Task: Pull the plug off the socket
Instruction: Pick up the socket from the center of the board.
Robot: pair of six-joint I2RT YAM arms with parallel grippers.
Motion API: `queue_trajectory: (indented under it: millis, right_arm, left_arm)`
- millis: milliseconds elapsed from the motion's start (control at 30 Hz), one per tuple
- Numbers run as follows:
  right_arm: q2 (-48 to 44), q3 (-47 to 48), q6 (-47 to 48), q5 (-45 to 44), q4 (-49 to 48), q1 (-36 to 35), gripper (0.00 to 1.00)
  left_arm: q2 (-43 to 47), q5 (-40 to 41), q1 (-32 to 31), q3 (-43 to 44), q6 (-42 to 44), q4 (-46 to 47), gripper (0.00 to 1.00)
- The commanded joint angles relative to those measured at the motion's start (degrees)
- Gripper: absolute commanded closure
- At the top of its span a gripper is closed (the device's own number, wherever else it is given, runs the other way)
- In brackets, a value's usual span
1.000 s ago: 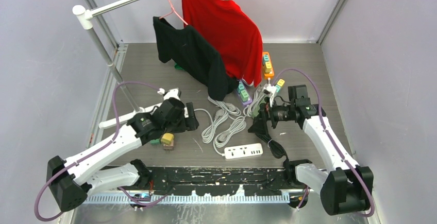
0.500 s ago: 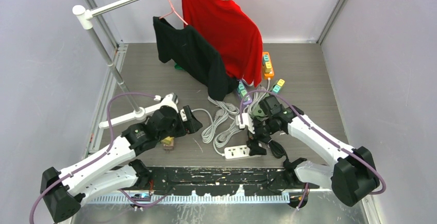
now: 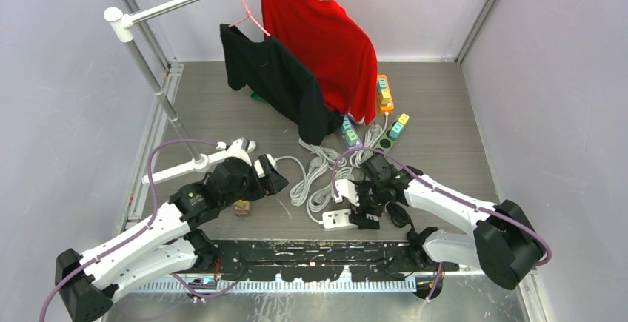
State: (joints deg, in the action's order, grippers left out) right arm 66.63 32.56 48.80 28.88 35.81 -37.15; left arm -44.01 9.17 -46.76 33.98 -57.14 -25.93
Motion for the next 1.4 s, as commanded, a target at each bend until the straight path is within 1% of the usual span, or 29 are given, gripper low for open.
queue_trajectory:
  millis: [0, 133, 233, 300, 367, 400, 467, 533, 600, 667, 733, 833, 1000, 1100, 1167, 1367]
  right_arm:
    - [0.5, -1.5, -1.0, -3.0, -5.4, -1.5, 0.2]
    - [1.0, -2.9, -1.0, -3.9, -7.0, -2.1, 0.27]
    - [1.0, -3.2, -1.1, -4.1, -7.3, -2.1, 0.37]
    - [0.8, -3.1, -1.3, -4.0, -6.9, -2.1, 0.49]
    - [0.4, -1.6, -1.7, -1.6, -5.2, -1.5, 0.71]
    - [0.1, -0.3, -2.3, 0.3, -3.9, -0.7, 0.8]
    - [-0.6, 2.8, -3.8, 4.0, -0.3, 1.7, 0.89]
    - [-1.3, 6.6, -4.0, 10.0, 4.9, 5.0, 0.94]
    - [-2.3, 10.2, -5.5, 17.1, 8.7, 8.2, 0.98]
    - [-3.2, 13.0, -9.8, 22.9, 10.4, 11.4, 0.99]
    - [-4.2, 15.2, -14.8, 26.8, 10.5, 14.6, 0.99]
    - [-5.5, 18.4, -18.8, 32.1, 11.6, 19.1, 0.99]
    - [-7.8, 22.0, -31.9, 40.7, 5.4, 26.0, 0.99]
    - [-8.2, 24.7, -39.2, 42.7, 1.5, 29.5, 0.99]
    - [-8.4, 26.6, -42.1, 43.3, 0.6, 30.5, 0.99]
    - [-8.2, 33.0, -41.9, 40.6, 2.9, 32.5, 0.99]
  left_arm:
    - [-0.4, -0.4, 0.2, 0.4, -1.1, 2.8, 0.17]
    - [-0.8, -0.7, 0.2, 0.2, -1.2, 2.9, 0.17]
    - [-0.7, -0.8, 0.2, -0.1, -1.3, 3.0, 0.17]
    - [-0.5, -0.8, 0.2, -0.3, -1.2, 3.0, 0.17]
    - [-0.2, -0.7, 0.2, -0.4, -1.4, 2.9, 0.17]
    - [-0.1, -0.7, 0.3, -0.4, -1.3, 2.7, 0.17]
    - [0.4, -0.5, 0.2, -0.3, -1.3, 2.2, 0.17]
    - [1.1, -0.3, 0.3, -0.5, -1.3, 1.6, 0.16]
    - [1.7, -0.1, 0.2, -0.9, -1.6, 1.5, 0.16]
    - [2.3, 0.0, 0.2, -1.4, -1.8, 2.0, 0.16]
    - [2.6, 0.0, 0.2, -1.6, -2.0, 2.4, 0.17]
    - [2.5, -0.2, 0.2, -1.5, -1.9, 2.4, 0.17]
    - [2.2, -0.6, 0.3, -1.7, -2.5, 3.0, 0.16]
    - [2.0, -0.9, 0.2, -1.9, -2.7, 3.3, 0.16]
    - [2.0, -1.0, 0.2, -2.0, -2.8, 3.3, 0.16]
    - [2.5, -0.9, 0.2, -2.1, -2.7, 3.3, 0.17]
